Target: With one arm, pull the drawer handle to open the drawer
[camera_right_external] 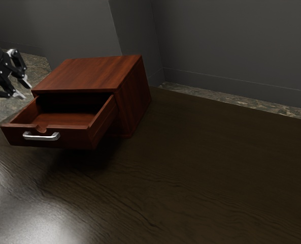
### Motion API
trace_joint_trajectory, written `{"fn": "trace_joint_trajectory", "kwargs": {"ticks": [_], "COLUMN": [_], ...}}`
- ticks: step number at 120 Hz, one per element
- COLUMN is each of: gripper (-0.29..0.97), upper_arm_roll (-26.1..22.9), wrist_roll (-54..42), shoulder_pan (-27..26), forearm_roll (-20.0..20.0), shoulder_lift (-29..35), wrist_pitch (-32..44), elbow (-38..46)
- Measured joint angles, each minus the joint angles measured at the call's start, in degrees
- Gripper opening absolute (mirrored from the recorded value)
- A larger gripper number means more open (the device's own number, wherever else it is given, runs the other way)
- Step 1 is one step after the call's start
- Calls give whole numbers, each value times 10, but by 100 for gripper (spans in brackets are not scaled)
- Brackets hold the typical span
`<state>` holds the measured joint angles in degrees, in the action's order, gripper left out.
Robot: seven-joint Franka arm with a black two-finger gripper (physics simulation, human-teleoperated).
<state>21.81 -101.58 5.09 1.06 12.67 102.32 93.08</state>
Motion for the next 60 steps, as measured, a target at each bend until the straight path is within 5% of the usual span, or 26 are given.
{"fn": "trace_joint_trajectory", "kwargs": {"ticks": [25, 60], "gripper": [48, 63], "upper_arm_roll": [-32, -31], "wrist_roll": [127, 271], "shoulder_pan": [-52, -78], "forearm_roll": [-30, -17], "shoulder_lift": [-41, -50], "wrist_pitch": [-178, -253], "elbow": [-97, -108]}}
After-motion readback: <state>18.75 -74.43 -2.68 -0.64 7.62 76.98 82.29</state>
